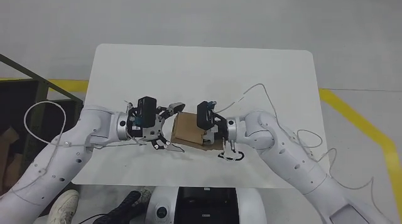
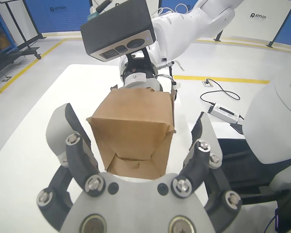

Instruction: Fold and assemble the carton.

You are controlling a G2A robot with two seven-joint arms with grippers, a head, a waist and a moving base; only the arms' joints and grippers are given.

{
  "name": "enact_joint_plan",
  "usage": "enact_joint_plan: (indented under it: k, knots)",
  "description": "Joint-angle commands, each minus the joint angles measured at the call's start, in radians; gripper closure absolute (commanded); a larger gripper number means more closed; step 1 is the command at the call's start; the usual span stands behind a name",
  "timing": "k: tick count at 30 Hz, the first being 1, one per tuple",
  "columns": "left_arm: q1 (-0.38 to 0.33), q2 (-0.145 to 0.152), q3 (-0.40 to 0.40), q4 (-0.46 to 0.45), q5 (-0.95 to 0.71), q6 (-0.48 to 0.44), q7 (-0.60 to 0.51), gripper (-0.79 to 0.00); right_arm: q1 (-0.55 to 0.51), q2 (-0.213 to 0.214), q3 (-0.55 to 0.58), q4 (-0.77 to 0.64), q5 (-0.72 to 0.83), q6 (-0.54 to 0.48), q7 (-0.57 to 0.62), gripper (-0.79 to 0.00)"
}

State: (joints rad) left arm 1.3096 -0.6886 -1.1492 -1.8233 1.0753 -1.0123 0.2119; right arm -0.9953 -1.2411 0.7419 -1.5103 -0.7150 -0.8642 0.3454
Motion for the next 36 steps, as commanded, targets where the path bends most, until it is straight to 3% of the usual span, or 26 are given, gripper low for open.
enact_joint_plan:
  k: [1,21,27,36]
  knots:
    - [-0.009,0.001,0.009,0.009,0.005,0.0,0.004,-0.785,0.004,-0.001,-0.004,-0.002,-0.003,0.003,0.008,0.0]
    - [-0.039,0.018,0.063,0.037,-0.007,0.0,0.007,-0.785,0.017,-0.01,-0.027,-0.023,-0.056,0.064,0.056,0.0]
    - [-0.046,0.024,0.073,0.039,-0.014,0.0,0.006,-0.686,0.018,-0.011,-0.027,-0.023,-0.057,0.061,0.063,0.0]
    - [-0.049,0.029,0.083,0.048,-0.026,0.0,0.012,-0.453,0.022,-0.012,-0.025,-0.021,-0.044,0.059,0.072,0.0]
